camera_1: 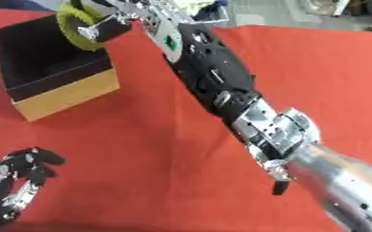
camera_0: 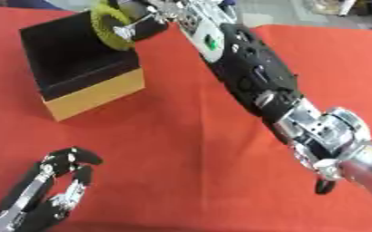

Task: Pick up objects on the table and place them in the box.

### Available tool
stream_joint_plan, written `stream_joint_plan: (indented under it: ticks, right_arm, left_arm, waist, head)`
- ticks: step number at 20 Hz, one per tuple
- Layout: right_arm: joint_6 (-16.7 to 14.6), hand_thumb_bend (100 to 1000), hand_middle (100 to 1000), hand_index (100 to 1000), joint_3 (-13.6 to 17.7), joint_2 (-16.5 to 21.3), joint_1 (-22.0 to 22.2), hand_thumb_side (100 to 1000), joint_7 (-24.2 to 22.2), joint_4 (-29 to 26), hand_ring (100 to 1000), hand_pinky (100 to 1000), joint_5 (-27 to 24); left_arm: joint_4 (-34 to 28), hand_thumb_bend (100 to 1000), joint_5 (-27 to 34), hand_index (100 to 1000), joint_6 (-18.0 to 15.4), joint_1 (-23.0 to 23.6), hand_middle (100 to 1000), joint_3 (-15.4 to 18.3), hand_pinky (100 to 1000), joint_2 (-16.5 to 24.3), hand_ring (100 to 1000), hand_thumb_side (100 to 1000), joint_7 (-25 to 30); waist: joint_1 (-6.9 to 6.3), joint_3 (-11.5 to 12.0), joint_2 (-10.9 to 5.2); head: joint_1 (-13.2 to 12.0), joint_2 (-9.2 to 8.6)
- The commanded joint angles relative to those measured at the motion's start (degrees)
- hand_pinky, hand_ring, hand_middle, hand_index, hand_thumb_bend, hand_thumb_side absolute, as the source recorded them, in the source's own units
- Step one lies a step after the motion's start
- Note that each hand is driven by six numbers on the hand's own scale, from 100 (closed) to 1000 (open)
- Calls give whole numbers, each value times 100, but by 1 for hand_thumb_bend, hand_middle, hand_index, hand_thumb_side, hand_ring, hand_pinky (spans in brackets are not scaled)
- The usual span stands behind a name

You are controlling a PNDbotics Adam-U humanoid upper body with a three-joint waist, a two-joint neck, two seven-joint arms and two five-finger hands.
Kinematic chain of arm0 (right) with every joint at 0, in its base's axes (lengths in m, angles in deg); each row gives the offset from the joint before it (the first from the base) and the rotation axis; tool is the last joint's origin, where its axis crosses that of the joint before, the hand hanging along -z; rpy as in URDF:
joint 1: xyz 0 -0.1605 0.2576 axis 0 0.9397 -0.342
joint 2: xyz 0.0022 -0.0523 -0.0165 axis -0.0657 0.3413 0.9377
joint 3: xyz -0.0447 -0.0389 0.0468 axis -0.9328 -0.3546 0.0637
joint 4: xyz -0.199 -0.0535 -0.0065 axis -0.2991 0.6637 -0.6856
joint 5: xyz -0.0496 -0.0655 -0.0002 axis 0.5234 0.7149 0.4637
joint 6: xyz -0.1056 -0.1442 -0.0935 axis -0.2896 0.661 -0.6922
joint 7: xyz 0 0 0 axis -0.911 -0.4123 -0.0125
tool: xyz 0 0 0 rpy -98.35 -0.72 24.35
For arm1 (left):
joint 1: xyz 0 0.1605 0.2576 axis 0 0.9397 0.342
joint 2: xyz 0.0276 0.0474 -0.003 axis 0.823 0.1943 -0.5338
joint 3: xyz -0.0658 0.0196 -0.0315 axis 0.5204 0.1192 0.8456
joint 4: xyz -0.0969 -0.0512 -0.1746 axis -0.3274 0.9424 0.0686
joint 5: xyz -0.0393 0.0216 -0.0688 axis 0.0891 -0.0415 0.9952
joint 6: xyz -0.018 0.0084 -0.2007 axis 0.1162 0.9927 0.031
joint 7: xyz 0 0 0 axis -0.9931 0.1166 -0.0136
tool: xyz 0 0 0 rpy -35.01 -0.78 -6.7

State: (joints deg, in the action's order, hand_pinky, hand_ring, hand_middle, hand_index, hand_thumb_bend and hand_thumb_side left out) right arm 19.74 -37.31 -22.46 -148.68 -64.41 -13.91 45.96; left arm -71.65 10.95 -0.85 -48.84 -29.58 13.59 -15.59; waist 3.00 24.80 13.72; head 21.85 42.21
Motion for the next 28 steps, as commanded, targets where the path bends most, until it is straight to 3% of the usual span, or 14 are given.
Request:
stream_joint_plan:
  ticks: [1,5,9,15,21,28]
  right_arm:
    - [-251,100,1000,1000,0,57,-107,218,-438,-84,1000,1000,-159]
    - [-355,100,1000,1000,30,74,-96,319,-799,-119,1000,1000,-302]
    - [-322,100,1000,1000,62,84,-91,407,-841,-165,1000,1000,-476]
    - [-139,100,1000,1000,61,113,-95,358,-673,-271,1000,1000,-460]
    - [-147,100,1000,1000,29,212,-55,287,-718,-330,1000,1000,-429]
    - [-301,100,1000,1000,-46,763,177,432,-1728,-437,1000,1000,-685]
  left_arm:
    - [-85,100,29,720,-4,-66,654,-16,638,10,763,764,24]
    - [-85,100,28,720,-6,-62,655,-16,639,9,764,764,30]
    - [-86,100,29,721,-10,-61,656,-15,640,8,764,764,38]
    - [-86,100,32,721,-13,-59,657,-16,641,8,765,764,48]
    - [-73,100,26,721,-15,-25,658,-7,642,23,766,764,53]
    - [-46,100,-20,722,-11,119,660,84,644,87,768,765,-19]
  waist:
    - [-27,7,-85]
    - [-28,-8,-83]
    - [-30,-12,-84]
    - [-37,-22,-88]
    - [-55,-97,-120]
    - [-93,-441,-222]
  head:
    - [18,-73]
    - [10,-80]
    - [5,-84]
    - [-1,-96]
    - [-53,-77]
    - [-264,12]
